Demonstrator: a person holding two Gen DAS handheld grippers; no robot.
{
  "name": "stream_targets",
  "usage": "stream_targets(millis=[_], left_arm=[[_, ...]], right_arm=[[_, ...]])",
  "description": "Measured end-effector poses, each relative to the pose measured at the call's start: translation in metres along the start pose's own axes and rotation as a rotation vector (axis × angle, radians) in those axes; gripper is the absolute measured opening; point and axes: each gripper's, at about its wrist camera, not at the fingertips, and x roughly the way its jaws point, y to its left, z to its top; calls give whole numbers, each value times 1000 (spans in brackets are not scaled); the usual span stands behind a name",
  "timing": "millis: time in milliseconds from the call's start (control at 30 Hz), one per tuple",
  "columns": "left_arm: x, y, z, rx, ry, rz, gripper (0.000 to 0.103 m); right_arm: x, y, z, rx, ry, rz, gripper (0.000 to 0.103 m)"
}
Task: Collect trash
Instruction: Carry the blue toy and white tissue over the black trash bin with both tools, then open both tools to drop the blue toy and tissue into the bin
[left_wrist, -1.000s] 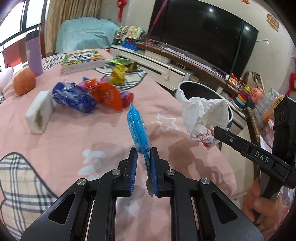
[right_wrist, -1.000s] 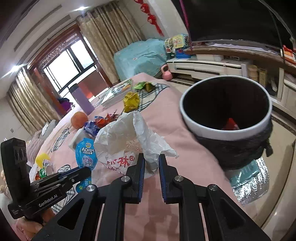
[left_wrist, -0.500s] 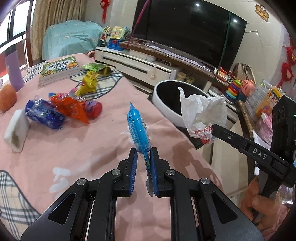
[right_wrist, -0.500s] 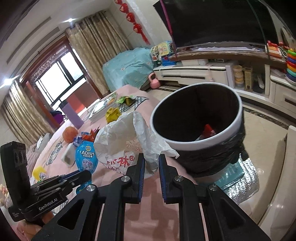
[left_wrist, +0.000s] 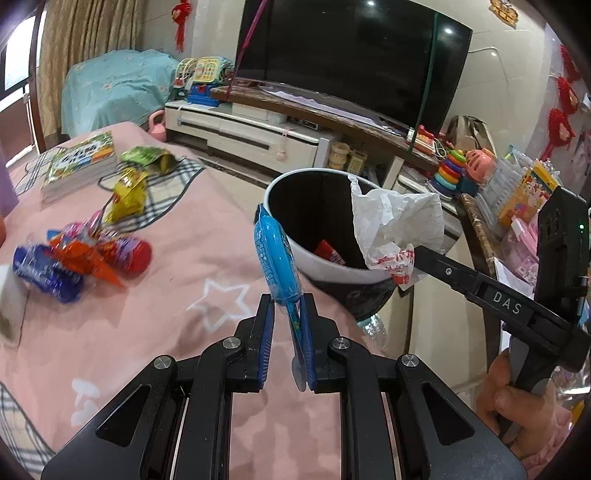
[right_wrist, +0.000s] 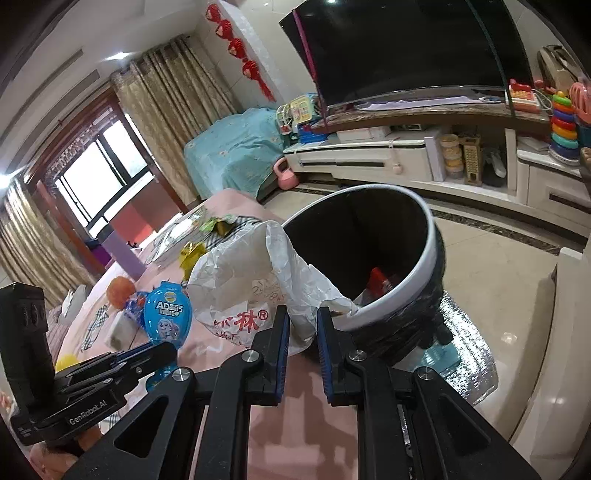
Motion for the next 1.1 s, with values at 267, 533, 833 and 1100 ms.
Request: stream_targets(millis=[267,533,833,1100], left_arm=[[17,-14,20,23,0,-22,13],[38,-23,38,42,25,-33,13],[64,-33,51,61,57,-29,13],[78,-31,58,49,78,-31,14]], right_arm=[[2,-14,16,10,-20,-33,15],[13,-23,29,10,-19,-49,15],[27,-34,34,18,14,-66,15],[35,-43,41,30,31,-82,17]])
